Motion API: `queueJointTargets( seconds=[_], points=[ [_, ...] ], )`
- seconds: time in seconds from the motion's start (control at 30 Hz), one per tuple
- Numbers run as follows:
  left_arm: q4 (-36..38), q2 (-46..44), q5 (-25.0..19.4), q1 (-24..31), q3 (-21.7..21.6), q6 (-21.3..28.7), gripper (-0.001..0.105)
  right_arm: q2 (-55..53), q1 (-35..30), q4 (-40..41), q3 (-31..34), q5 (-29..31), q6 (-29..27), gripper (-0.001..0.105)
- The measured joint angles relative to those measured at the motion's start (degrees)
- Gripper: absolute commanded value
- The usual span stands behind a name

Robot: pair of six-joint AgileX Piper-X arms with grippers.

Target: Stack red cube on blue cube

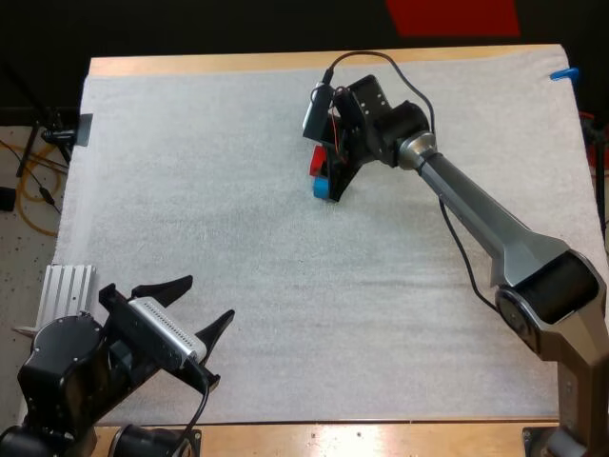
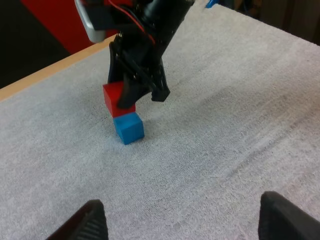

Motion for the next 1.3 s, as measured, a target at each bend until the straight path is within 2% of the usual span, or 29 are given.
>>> queueJointTargets(
  seconds=[0.7, 0.77, 0.9, 1.0, 1.3],
  points=[
    [0.0, 0.0, 0.0, 0.0, 0.0, 0.0, 0.063, 1.61, 0.0, 2.08, 0.0, 1.17, 0.0, 0.0],
    [0.0, 0.0, 0.0, 0.0, 0.0, 0.0, 0.063, 1.72, 0.0, 2.06, 0.0, 1.17, 0.0, 0.003],
    [0.0, 0.0, 0.0, 0.0, 0.0, 0.0, 0.063, 1.86, 0.0, 2.06, 0.0, 1.17, 0.0, 0.028],
    [0.0, 0.0, 0.0, 0.0, 0.0, 0.0, 0.063, 1.84, 0.0, 1.9, 0.0, 1.17, 0.0, 0.041],
    [0.0, 0.0, 0.0, 0.0, 0.0, 0.0, 0.063, 1.84, 0.0, 0.31, 0.0, 1.17, 0.0, 0.055]
  ],
)
